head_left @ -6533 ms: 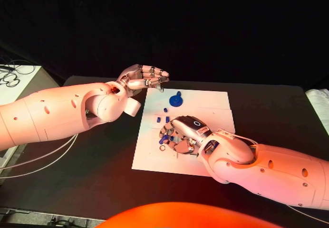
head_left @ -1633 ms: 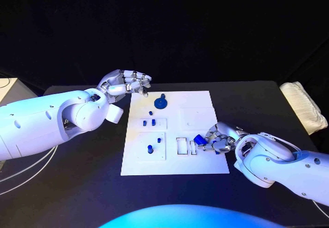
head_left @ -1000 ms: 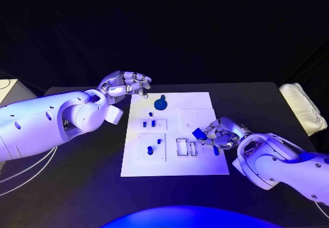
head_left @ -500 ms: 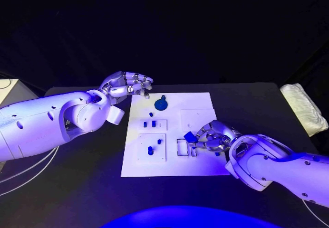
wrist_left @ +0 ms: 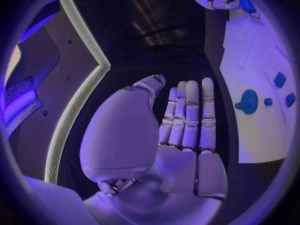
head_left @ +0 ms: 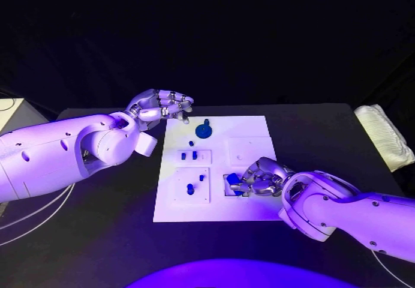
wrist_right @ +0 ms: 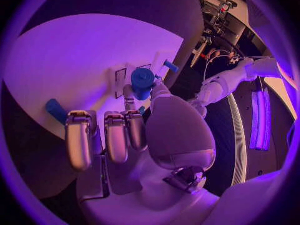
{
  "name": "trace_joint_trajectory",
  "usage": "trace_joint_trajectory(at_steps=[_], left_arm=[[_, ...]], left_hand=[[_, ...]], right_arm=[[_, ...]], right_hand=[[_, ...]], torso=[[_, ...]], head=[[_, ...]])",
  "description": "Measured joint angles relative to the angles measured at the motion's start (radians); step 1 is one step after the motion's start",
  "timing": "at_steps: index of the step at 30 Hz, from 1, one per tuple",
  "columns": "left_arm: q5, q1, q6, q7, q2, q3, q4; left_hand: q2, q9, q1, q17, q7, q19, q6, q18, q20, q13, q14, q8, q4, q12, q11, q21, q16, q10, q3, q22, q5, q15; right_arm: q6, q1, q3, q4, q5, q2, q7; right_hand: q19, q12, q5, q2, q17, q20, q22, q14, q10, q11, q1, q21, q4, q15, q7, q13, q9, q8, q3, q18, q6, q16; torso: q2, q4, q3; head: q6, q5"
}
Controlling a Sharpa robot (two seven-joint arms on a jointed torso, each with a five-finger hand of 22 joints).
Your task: Assemble the parts on the task board
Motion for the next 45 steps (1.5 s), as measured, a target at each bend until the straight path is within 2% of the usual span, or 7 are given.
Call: trace_joint_trajectory(at_steps=[18, 21, 25, 33, 37, 41, 45], left_arm=[[0.000, 0.000, 0.006, -0.007, -0.001, 0.000, 0.000], [0.000, 0.000, 0.006, -0.007, -0.001, 0.000, 0.000], [0.000, 0.000, 0.006, -0.008, -0.002, 0.000, 0.000], [0.000, 0.000, 0.006, -0.009, -0.004, 0.000, 0.001], [0.000, 0.000, 0.006, -0.010, -0.005, 0.000, 0.001], [0.000, 0.000, 0.006, -0.010, -0.006, 0.000, 0.001], [0.000, 0.000, 0.006, -0.011, -0.007, 0.000, 0.001]], left_hand=[[0.004, 0.000, 0.004, 0.001, 0.000, 0.000, 0.000, 0.000, 0.000, 0.001, 0.000, 0.000, 0.000, 0.000, 0.004, 0.000, 0.000, -0.004, 0.000, -0.001, 0.000, 0.000], [0.008, 0.001, 0.008, 0.001, 0.000, 0.000, 0.000, 0.000, 0.000, 0.003, 0.000, 0.000, 0.000, 0.000, 0.004, 0.000, 0.000, -0.004, 0.000, -0.001, 0.000, 0.000], [0.008, 0.001, 0.008, 0.001, 0.000, 0.000, 0.000, 0.000, 0.000, 0.003, 0.000, 0.000, 0.000, 0.000, 0.004, 0.000, 0.000, -0.004, 0.000, -0.001, 0.000, 0.000], [0.008, 0.001, 0.008, 0.001, 0.000, 0.000, 0.000, 0.000, 0.000, 0.003, 0.000, 0.000, 0.000, 0.000, 0.004, -0.001, 0.000, -0.004, 0.000, -0.001, 0.000, 0.000], [0.008, 0.001, 0.008, 0.001, 0.000, 0.000, 0.000, 0.000, 0.000, 0.004, 0.000, 0.000, 0.000, 0.000, 0.004, -0.004, 0.000, -0.004, 0.000, -0.001, 0.000, 0.000], [0.008, 0.001, 0.008, 0.001, 0.000, 0.000, 0.000, 0.000, 0.000, 0.004, 0.000, 0.000, 0.000, 0.000, 0.004, -0.004, 0.000, -0.004, 0.000, -0.001, 0.000, 0.000], [0.008, 0.001, 0.008, 0.001, 0.000, 0.000, 0.000, 0.000, 0.000, 0.004, 0.000, 0.000, 0.000, 0.000, 0.004, -0.004, 0.000, -0.004, 0.000, -0.001, 0.000, 0.000]], right_arm=[[-0.015, -0.002, 0.000, -0.028, -0.022, 0.027, -0.007], [-0.017, -0.003, 0.000, -0.030, -0.030, 0.029, -0.007], [-0.017, -0.003, 0.000, -0.030, -0.041, 0.029, -0.007], [-0.008, -0.004, 0.000, -0.017, -0.066, 0.014, -0.006], [-0.007, -0.005, 0.000, 0.001, -0.078, -0.005, 0.001], [-0.007, -0.005, 0.000, 0.017, -0.088, -0.029, 0.017], [-0.005, -0.005, 0.000, 0.028, -0.097, -0.043, 0.034]], right_hand=[[0.000, -0.005, -0.032, -0.015, 0.000, 0.000, 0.000, 0.000, 0.000, 0.000, -0.054, 0.000, 0.001, 0.000, -0.026, 0.000, 0.001, 0.007, 0.012, 0.000, 0.019, 0.000], [0.000, -0.012, -0.031, -0.003, 0.000, 0.000, 0.000, 0.002, 0.000, 0.000, -0.186, 0.004, 0.003, -0.002, -0.030, 0.000, 0.011, 0.019, -0.057, 0.000, 0.023, 0.000], [0.000, -0.029, -0.035, -0.010, 0.000, 0.000, 0.000, 0.002, 0.000, 0.000, -0.260, 0.004, 0.004, -0.002, -0.028, 0.000, 0.010, 0.019, -0.132, 0.000, 0.010, 0.000], [0.000, -0.040, -0.035, -0.036, 0.000, 0.000, 0.000, 0.002, 0.000, 0.000, -0.288, -0.004, 0.007, -0.002, -0.023, 0.000, 0.010, 0.019, -0.151, 0.000, -0.003, 0.000], [0.000, -0.039, -0.035, -0.010, 0.000, 0.000, 0.000, 0.002, 0.000, 0.000, -0.217, -0.004, 0.001, -0.002, -0.023, 0.000, 0.012, 0.019, -0.145, 0.000, -0.003, 0.000], [0.000, -0.039, -0.029, 0.008, 0.000, 0.000, 0.000, 0.002, 0.000, 0.000, -0.070, 0.002, -0.023, -0.002, -0.024, 0.001, 0.012, 0.026, -0.140, 0.000, -0.005, 0.000], [0.000, -0.034, -0.035, -0.041, 0.000, 0.000, -0.001, 0.002, 0.000, 0.000, 0.058, 0.012, -0.065, -0.002, -0.026, 0.001, 0.013, 0.034, -0.081, 0.000, -0.006, 0.000]], torso=[[0.001, 0.0004, 0.0006], [0.001, 0.0004, 0.0005], [0.000, 0.0002, 0.0002], [0.000, -0.0012, 0.0001], [-0.001, -0.0008, 0.0001], [-0.001, -0.0009, 0.0001], [-0.001, -0.0015, 0.0001]], head=[[0.004, 0.001], [0.004, 0.001], [0.004, 0.001], [0.002, 0.002], [0.002, 0.002], [0.001, 0.002], [0.001, 0.001]])
